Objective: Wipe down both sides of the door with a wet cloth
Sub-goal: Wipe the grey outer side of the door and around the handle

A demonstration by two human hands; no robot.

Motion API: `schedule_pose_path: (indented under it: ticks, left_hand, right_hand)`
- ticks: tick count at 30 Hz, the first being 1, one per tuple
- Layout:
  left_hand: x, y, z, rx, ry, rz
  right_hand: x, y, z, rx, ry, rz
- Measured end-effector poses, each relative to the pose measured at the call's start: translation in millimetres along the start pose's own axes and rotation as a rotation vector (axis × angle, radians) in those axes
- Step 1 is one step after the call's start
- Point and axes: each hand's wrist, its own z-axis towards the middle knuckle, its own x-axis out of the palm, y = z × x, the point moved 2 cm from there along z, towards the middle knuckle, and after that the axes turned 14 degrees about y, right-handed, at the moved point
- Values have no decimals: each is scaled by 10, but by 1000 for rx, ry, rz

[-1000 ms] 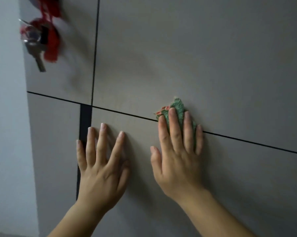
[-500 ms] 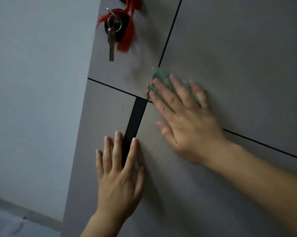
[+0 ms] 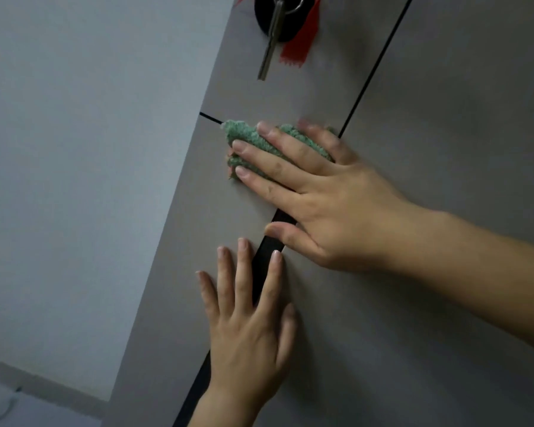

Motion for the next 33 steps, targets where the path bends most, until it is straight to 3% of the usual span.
schedule_pose_path:
  ticks: [5,13,20,27,33]
  left_hand:
    - [79,77,-14,26,-14,-19]
    - [121,138,-62,27,-54,-85]
    - [174,150,-163,-14,-56,-130]
    - [188,-57,-234,-136,-13,-120]
    - [218,-201,-417,-202,75,-101]
  right_hand:
    - [145,-19,-423,-80,32,-41]
    - [-158,189,611,-196,-34,-60]
    - [242,53,-704,-231,173,-58]
    - [221,-53,-286,-106,-66,-116]
    - [879,288,-1389,-213,-17,-10]
